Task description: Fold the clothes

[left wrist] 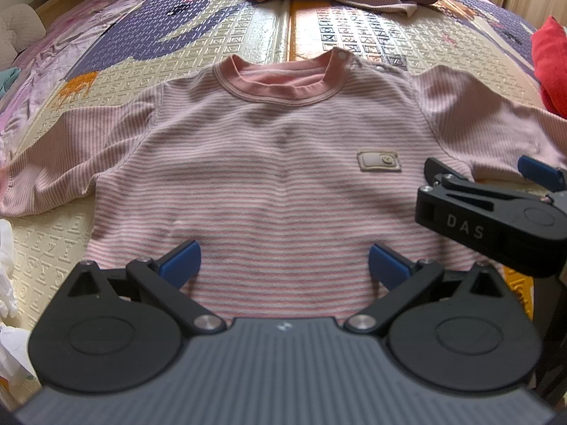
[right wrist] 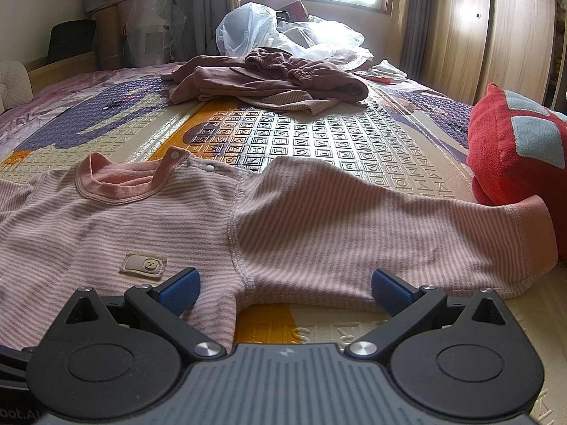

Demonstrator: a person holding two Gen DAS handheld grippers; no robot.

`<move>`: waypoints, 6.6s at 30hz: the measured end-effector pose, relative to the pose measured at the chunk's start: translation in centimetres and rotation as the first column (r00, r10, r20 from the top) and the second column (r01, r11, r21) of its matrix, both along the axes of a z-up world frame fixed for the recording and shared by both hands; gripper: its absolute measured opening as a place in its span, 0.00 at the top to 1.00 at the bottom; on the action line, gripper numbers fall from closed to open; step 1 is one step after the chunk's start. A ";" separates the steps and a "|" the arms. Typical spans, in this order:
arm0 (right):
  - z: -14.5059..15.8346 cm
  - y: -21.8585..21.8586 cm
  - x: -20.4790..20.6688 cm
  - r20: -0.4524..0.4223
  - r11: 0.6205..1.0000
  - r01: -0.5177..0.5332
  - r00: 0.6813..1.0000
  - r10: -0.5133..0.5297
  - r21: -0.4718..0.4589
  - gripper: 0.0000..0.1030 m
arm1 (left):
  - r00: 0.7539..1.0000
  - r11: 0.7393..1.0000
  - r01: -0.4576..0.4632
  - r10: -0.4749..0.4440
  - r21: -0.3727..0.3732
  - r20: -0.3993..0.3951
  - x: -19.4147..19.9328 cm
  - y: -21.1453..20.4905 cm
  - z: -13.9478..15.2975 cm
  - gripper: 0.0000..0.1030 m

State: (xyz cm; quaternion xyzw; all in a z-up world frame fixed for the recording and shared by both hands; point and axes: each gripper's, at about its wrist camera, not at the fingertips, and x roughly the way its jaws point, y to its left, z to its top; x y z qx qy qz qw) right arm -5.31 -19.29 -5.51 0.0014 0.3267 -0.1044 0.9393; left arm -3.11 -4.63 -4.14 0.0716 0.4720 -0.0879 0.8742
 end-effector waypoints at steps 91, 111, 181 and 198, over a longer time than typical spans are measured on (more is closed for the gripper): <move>0.0 0.0 0.0 0.000 1.000 0.000 1.000 0.000 0.000 0.00 | 1.000 1.000 0.000 0.000 0.001 -0.005 0.0 0.0 0.0 0.00; 0.0 0.0 0.0 0.000 1.000 0.000 1.000 0.000 0.000 0.00 | 1.000 1.000 0.000 0.000 0.001 -0.008 0.0 0.1 0.0 0.00; 0.1 -0.2 0.0 0.001 1.000 0.000 1.000 0.000 0.005 0.00 | 0.987 0.999 0.038 -0.032 0.033 -0.158 1.0 0.0 0.5 0.00; 0.1 -0.2 0.0 0.001 1.000 0.000 1.000 0.000 0.005 0.00 | 0.986 0.999 0.046 -0.041 0.026 -0.161 1.0 0.2 0.5 0.00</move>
